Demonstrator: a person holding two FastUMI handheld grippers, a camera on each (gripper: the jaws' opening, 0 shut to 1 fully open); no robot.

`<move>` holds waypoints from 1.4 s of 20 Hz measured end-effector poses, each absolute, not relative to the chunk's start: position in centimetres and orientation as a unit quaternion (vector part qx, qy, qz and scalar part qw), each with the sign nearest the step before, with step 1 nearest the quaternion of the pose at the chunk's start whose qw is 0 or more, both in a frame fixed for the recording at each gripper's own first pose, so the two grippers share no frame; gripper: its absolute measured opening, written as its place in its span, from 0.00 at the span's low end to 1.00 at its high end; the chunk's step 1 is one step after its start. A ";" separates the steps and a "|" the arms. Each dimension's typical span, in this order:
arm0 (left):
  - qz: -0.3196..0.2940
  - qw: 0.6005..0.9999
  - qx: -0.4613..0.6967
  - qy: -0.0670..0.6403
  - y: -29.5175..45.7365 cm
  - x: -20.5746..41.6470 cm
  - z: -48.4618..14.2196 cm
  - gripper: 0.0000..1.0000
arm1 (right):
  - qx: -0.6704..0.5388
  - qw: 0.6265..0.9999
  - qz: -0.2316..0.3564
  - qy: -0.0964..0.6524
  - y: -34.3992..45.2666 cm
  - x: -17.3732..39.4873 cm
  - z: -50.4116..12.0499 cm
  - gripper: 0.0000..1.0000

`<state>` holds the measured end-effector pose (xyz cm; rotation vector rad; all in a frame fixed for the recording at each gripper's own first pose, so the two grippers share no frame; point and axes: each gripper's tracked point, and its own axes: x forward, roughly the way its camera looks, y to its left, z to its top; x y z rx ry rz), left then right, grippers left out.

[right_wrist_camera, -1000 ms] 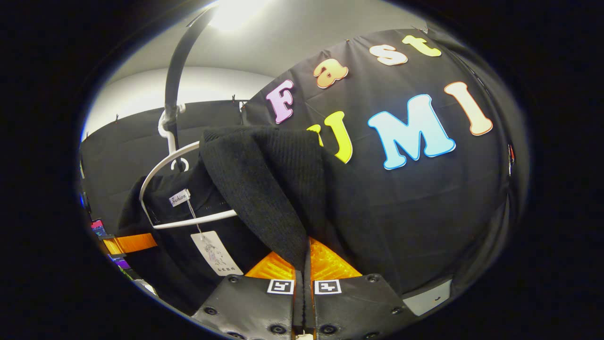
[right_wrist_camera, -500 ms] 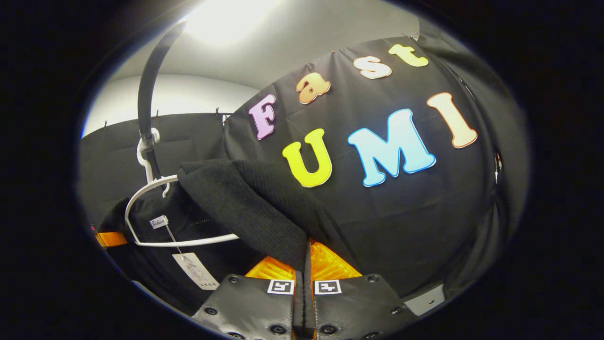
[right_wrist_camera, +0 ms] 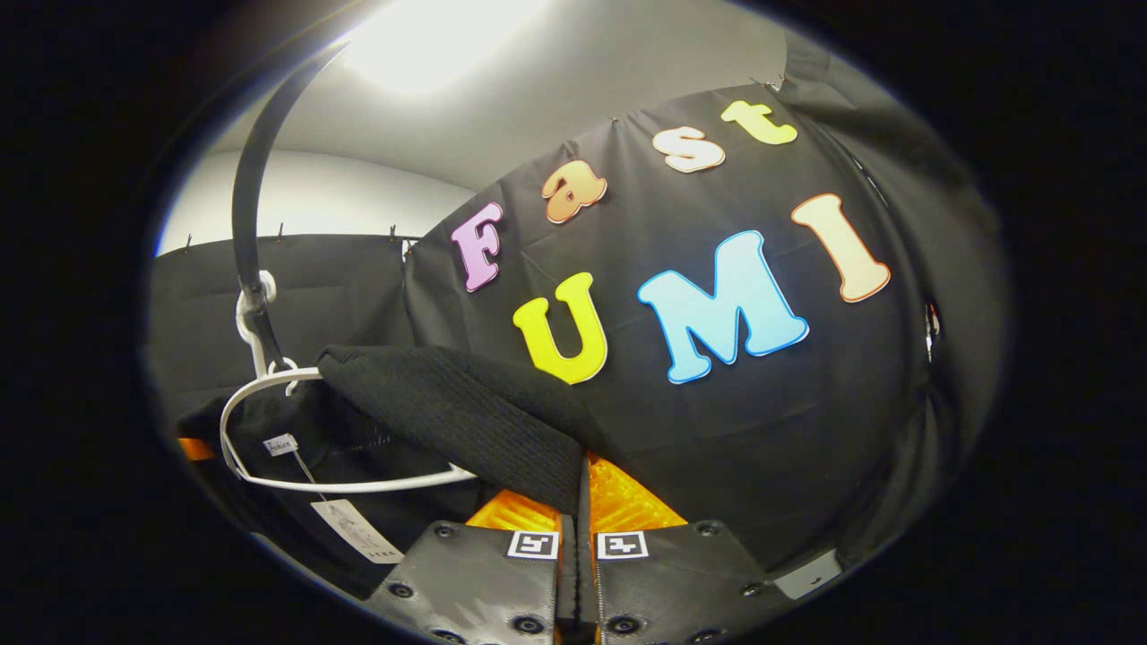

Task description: Grasp the clothes on the hanger with both hands and then place them into the laundry hamper below.

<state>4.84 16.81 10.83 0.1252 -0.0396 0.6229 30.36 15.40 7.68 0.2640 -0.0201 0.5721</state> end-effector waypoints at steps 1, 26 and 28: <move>0.307 0.950 0.055 -0.025 17.4 5.1 11.0 0.03 | 0.130 0.952 0.275 -0.015 15.0 31.1 8.1 0.00; 0.298 0.954 -0.012 0.021 21.0 5.5 4.3 0.05 | 0.069 0.958 0.277 -0.016 16.8 34.5 3.6 0.02; 0.293 0.956 -0.007 0.027 20.9 5.5 4.3 0.04 | 0.061 0.961 0.271 -0.015 16.6 34.4 3.4 0.02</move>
